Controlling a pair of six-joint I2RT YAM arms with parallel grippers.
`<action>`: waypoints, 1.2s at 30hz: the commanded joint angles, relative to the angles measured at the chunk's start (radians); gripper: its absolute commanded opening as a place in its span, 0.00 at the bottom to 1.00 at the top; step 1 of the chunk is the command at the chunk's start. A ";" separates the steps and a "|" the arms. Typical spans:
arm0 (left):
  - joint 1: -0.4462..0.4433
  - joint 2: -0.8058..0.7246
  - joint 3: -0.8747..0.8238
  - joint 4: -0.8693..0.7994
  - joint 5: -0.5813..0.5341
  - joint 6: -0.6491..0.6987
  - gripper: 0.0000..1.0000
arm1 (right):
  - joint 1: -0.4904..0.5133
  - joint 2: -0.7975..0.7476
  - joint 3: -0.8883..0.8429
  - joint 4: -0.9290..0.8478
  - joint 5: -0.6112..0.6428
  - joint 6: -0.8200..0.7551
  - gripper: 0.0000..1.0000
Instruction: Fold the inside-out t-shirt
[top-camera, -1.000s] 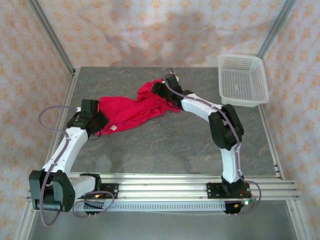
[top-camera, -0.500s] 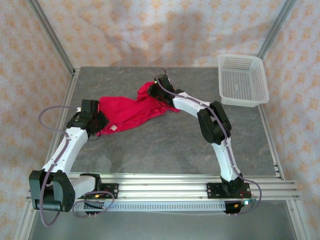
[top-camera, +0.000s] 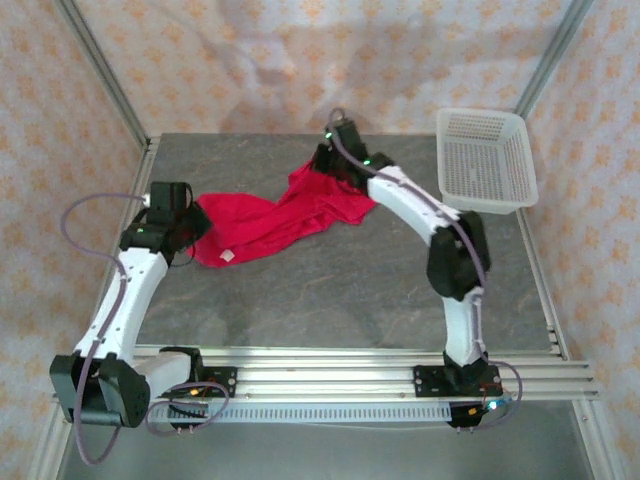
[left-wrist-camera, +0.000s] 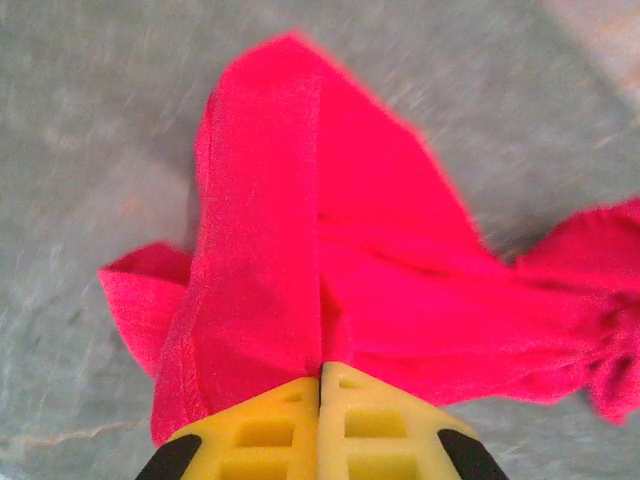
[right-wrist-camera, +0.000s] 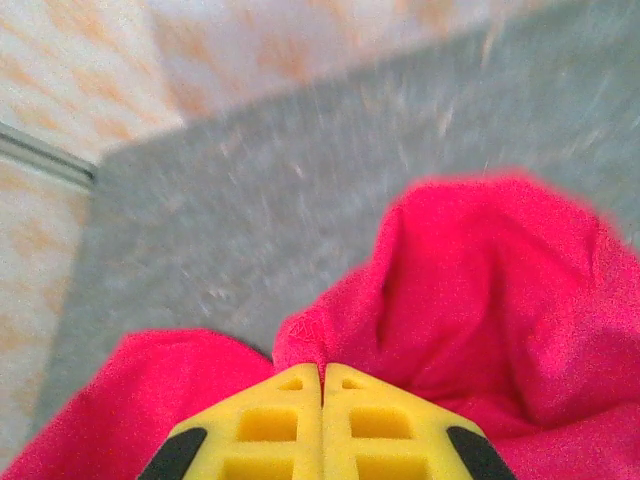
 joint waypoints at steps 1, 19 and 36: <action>-0.004 -0.080 0.104 -0.024 -0.002 0.031 0.00 | -0.034 -0.229 0.054 -0.081 0.085 -0.138 0.00; -0.004 -0.252 0.547 0.007 0.066 0.083 0.00 | -0.036 -0.716 0.181 -0.190 0.240 -0.303 0.00; -0.004 0.114 0.460 0.104 -0.023 0.181 0.00 | -0.189 -0.394 0.012 -0.064 0.306 -0.332 0.00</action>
